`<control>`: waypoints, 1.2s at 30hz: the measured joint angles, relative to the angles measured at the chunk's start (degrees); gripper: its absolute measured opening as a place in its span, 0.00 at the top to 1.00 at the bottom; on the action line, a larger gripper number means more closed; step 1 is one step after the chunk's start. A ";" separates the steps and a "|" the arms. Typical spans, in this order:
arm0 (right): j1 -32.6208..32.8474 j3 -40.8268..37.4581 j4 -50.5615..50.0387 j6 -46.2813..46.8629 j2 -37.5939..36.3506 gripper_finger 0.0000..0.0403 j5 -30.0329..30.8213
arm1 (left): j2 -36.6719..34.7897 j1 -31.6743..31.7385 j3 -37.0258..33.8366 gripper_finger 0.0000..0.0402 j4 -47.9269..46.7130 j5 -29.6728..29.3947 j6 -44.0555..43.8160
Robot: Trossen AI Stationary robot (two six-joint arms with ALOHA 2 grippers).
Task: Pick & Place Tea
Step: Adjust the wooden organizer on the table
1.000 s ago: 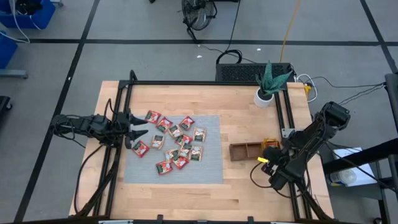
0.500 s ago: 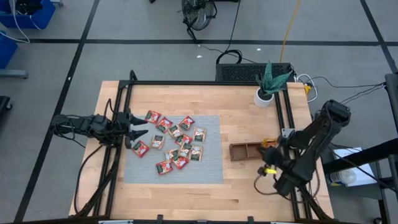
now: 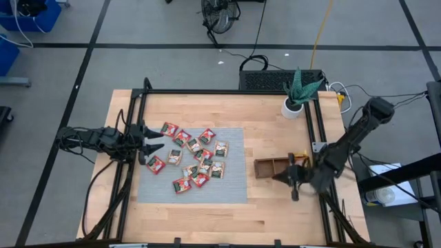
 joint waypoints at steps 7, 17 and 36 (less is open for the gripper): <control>-15.66 -10.60 21.25 -15.72 -7.61 1.00 -18.42 | -0.01 0.00 -0.01 0.44 0.00 0.00 0.01; -37.48 -11.74 16.37 -24.20 -16.98 1.00 -28.56 | 0.00 0.02 0.00 0.44 0.00 0.00 0.00; -39.90 -9.89 -18.42 -29.44 -51.21 1.00 -26.19 | -0.02 -0.02 0.02 0.44 0.00 0.00 0.01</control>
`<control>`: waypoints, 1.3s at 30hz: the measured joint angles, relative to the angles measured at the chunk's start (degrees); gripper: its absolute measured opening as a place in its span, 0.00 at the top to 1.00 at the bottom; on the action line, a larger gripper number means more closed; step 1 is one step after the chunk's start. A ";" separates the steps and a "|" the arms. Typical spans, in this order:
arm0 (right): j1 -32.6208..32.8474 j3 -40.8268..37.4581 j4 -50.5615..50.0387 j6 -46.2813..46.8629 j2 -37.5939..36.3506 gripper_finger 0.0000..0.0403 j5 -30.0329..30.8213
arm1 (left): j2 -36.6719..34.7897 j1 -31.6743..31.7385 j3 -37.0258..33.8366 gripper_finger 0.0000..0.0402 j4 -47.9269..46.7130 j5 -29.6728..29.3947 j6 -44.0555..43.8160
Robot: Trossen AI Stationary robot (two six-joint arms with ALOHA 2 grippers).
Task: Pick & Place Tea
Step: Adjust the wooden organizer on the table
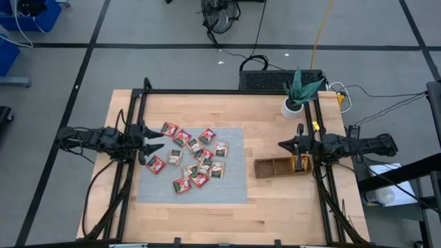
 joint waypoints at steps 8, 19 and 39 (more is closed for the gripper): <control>0.00 0.36 -4.61 5.18 -0.69 1.00 -7.15 | 0.00 0.02 0.00 0.44 0.01 0.02 0.01; 0.00 0.23 -5.01 6.05 -0.44 1.00 -7.17 | 0.00 0.04 0.00 0.44 0.01 0.02 0.01; 0.42 10.17 -7.77 16.02 19.80 1.00 -4.72 | 0.00 0.04 0.00 0.44 0.02 0.02 -0.01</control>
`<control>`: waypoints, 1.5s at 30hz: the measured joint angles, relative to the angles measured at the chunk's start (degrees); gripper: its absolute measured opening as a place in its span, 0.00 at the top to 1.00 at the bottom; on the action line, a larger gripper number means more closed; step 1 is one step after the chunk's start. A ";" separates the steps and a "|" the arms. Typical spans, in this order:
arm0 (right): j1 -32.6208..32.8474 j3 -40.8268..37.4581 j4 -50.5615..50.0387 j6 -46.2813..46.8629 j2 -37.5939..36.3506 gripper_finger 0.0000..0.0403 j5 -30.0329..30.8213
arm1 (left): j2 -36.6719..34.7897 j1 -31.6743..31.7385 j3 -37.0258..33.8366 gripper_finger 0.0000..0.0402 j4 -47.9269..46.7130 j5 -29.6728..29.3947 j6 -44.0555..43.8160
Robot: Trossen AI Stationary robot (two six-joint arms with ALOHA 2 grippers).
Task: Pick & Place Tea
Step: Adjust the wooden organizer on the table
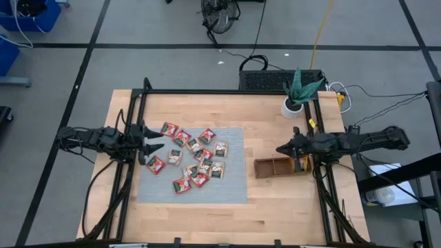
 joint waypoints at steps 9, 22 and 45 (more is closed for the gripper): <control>0.07 26.82 -49.10 18.73 38.50 1.00 -2.51 | 0.00 0.00 0.00 0.44 -0.02 0.00 0.01; 4.95 28.54 -68.65 39.76 51.51 1.00 -14.04 | 0.01 0.00 0.00 0.44 -0.02 0.00 0.00; 11.77 25.18 -63.04 46.66 54.88 1.00 -14.69 | 0.00 0.00 0.00 0.44 -0.02 0.00 0.01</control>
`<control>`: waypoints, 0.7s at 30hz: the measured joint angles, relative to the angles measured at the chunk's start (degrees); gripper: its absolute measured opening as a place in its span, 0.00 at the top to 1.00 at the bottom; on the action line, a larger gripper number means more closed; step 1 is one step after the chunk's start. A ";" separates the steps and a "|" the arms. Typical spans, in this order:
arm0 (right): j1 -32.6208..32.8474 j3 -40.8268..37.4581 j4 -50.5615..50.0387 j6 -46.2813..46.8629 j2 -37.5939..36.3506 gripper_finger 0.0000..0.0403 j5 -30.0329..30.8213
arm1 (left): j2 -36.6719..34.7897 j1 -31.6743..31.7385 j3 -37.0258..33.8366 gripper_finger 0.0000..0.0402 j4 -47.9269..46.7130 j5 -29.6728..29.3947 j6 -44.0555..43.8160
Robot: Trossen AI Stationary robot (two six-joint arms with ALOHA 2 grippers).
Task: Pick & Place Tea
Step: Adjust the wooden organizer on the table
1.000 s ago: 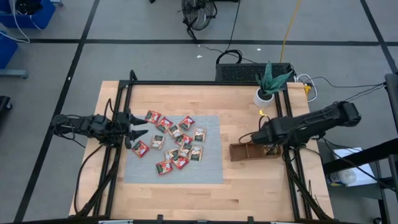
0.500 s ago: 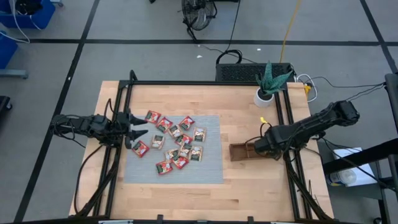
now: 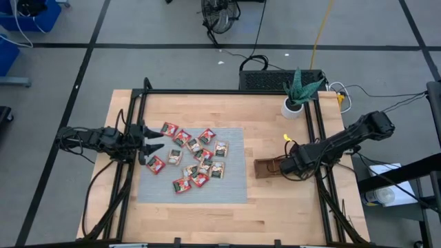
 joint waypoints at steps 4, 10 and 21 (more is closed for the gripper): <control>0.77 0.00 1.24 1.20 0.45 1.00 0.63 | 0.00 0.00 0.00 0.44 0.02 0.00 0.01; 1.63 -0.02 3.89 3.19 0.45 1.00 -1.01 | 0.02 0.00 0.00 0.44 0.00 0.00 -0.01; 2.11 -0.07 6.59 1.88 0.08 1.00 1.70 | 0.00 0.00 0.00 0.44 0.01 0.00 0.00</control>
